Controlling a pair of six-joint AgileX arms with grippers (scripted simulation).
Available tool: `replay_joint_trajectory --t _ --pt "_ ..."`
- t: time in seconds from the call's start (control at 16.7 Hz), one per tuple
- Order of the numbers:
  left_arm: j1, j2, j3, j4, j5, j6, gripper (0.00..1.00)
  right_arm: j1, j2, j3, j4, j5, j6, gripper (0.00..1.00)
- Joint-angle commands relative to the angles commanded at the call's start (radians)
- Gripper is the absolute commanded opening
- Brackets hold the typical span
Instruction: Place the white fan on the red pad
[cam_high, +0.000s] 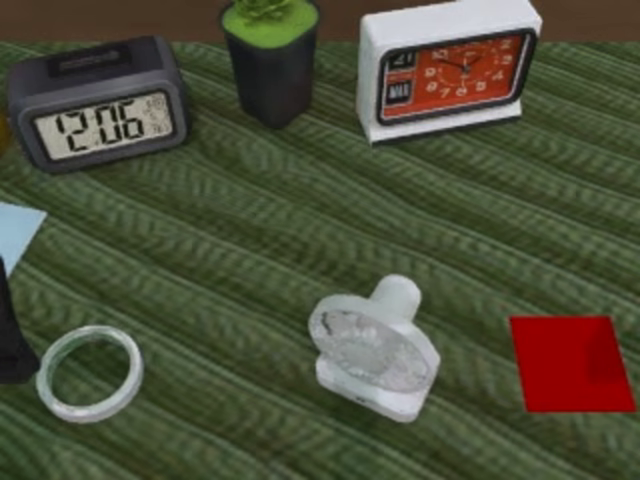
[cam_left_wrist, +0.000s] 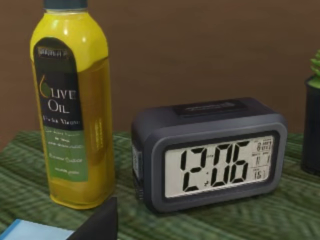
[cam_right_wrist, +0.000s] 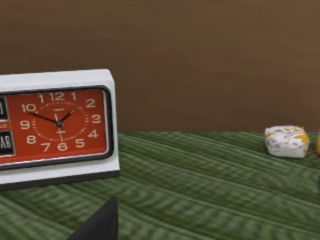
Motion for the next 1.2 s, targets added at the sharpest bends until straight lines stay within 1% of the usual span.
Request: replay_joint_trajectory --t 0.24,0.48,0.72,1.2 --pt "0.0 0.0 0.0 0.0 0.0 0.0 1.0 0.018 0.031 0.029 -0.029 0.0 -0.007 1.0" --pt "0.0 0.0 0.0 0.0 0.0 0.0 1.0 0.112 0.218 0.209 -0.195 0.0 -0.038 1.0" --pt "0.0 0.0 0.0 0.0 0.0 0.0 1.0 0.256 0.557 0.527 -0.449 0.002 -0.08 1.0" --pt "0.0 0.0 0.0 0.0 0.0 0.0 1.0 0.596 1.386 1.305 -1.029 0.001 -0.166 1.0"
